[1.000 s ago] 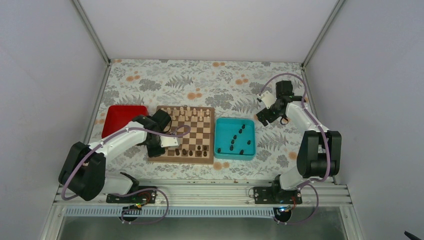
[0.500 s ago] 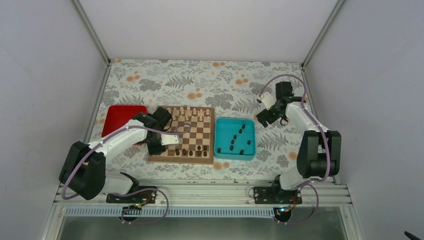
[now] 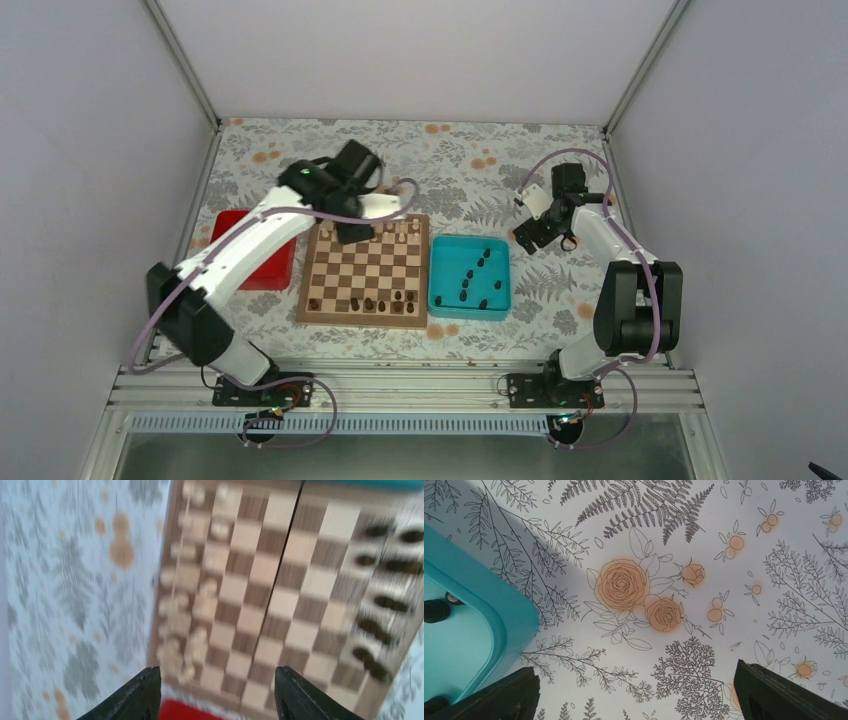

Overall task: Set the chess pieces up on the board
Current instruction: Place the chess piece on the chessboard, then pick up the chess piece from the storage box.

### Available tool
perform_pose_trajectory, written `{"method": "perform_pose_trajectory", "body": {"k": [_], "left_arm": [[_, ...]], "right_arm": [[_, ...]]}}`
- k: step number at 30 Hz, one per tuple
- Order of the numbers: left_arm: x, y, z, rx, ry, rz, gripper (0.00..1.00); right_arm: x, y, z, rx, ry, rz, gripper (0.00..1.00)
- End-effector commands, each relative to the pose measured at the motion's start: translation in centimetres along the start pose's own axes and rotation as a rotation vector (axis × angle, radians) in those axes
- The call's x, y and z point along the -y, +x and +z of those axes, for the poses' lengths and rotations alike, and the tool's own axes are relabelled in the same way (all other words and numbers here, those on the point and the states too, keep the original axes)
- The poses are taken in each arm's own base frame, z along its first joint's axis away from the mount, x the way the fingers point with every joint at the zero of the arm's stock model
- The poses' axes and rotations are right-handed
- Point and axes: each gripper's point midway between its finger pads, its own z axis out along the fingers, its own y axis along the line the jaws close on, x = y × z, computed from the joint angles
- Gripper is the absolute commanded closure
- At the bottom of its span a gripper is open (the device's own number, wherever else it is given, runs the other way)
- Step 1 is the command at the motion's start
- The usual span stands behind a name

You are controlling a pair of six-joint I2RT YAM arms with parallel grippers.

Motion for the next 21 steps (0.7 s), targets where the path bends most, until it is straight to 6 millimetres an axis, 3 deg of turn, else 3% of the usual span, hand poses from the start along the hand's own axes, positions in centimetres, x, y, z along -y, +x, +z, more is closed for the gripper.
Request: {"method": "perform_pose_trajectory", "body": {"k": [1,6,9,14,21], "left_arm": [[1.8,-7.8,2.1,0.066,0.041,0.141,0.42],[5.8,-16.4,4.7,0.154,0.135,0.294,0.41],[8.5,-19.0,6.8,0.151,0.203,0.369,0.41],[12.5,-20.0,9.6,0.116,0.307,0.458,0.44],[15.4,-19.7,10.9,0.097,0.373,0.511,0.47]], "right_arm": [[0.5,0.1,0.1,0.004,0.016,0.003,0.0],[0.3,0.0,0.2,0.005,0.005,0.003,0.0],[0.3,0.3,0.4,0.001,0.001,0.005,0.0],[0.0,0.4,0.7,-0.006,-0.012,0.002,0.0],[-0.1,0.6,0.8,-0.013,-0.019,-0.001,0.0]]}}
